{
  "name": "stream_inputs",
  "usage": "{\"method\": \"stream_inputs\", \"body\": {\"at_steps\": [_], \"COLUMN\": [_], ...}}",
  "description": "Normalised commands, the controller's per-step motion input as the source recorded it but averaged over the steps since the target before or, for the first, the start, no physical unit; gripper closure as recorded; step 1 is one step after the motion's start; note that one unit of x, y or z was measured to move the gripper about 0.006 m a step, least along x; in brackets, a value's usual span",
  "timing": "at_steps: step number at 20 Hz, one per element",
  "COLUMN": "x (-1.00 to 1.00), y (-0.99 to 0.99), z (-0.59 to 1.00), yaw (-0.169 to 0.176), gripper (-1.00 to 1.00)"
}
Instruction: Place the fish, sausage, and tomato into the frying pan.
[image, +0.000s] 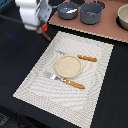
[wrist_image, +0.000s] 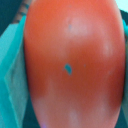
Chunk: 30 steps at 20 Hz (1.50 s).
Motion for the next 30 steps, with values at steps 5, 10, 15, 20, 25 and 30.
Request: {"method": "stream_inputs", "body": {"at_steps": [5,10,15,20,25,30], "x": [0.3,0.42,0.49,0.48,0.44,0.3], "y": [1.0,1.0,1.0,1.0,0.79,0.52], "z": [0.56,0.26,0.07,-0.01,-0.3,-0.37], "yaw": [-0.003,-0.012,-0.009,-0.013,-0.04,-0.036], "gripper": [1.0,1.0,1.0,1.0,1.0,1.0]}}
